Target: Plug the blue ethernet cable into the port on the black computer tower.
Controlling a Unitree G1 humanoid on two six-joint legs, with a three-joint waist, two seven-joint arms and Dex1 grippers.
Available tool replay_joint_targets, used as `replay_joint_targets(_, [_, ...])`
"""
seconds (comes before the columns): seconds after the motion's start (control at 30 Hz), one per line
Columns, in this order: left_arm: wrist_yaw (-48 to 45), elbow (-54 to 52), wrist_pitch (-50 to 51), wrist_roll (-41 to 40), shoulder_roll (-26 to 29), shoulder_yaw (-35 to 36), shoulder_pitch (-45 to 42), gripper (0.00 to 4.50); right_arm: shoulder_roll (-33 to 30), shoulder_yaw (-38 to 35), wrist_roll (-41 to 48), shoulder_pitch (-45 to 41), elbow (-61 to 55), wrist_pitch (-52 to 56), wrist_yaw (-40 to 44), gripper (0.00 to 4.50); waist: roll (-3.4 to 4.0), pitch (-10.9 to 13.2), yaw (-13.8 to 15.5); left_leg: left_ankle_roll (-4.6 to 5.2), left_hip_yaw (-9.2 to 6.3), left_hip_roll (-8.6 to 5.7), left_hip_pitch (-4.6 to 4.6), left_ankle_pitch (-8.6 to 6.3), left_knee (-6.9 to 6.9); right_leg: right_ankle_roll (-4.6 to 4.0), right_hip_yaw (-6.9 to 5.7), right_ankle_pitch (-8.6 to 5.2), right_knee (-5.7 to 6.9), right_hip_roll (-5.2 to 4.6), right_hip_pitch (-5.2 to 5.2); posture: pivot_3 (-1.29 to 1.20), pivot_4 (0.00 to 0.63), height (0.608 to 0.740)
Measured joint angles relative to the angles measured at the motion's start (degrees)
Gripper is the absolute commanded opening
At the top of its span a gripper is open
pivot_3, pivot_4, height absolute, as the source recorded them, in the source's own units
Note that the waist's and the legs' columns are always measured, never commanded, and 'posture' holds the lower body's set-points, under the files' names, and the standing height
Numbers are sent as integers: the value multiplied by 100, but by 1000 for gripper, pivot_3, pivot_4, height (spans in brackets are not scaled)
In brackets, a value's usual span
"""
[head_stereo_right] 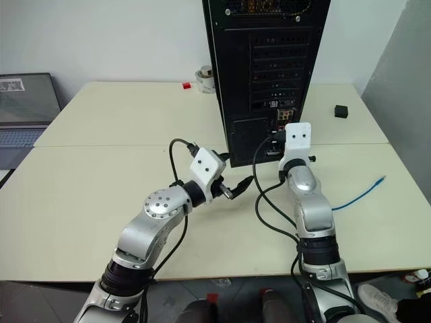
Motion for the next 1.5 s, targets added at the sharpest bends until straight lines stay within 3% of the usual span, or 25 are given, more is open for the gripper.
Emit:
replay_joint_targets(1.27, [7, -3, 7, 5, 9, 8, 72, 4500, 306, -147, 10, -540, 877, -336, -313, 0, 1, 0, -78, 0, 10, 4, 9, 0, 1, 0, 12, 1, 5, 7, -1, 0, 150, 740])
replay_joint_targets(1.3, [6, -3, 7, 6, 14, 8, 77, 4500, 290, -148, 14, -539, 886, -352, -264, 695, 1, 1, -78, 0, 9, 4, 9, 0, 1, 0, 11, 0, 5, 7, -1, 0, 150, 740])
replay_joint_targets(1.5, [-2, -3, 3, 9, 68, 37, 77, 4500, 34, -204, 63, -542, 893, -404, 9, 1923, 1, 1, -32, 0, 4, 3, 3, 0, -3, 0, 7, 1, 0, 4, -1, 0, 150, 740])
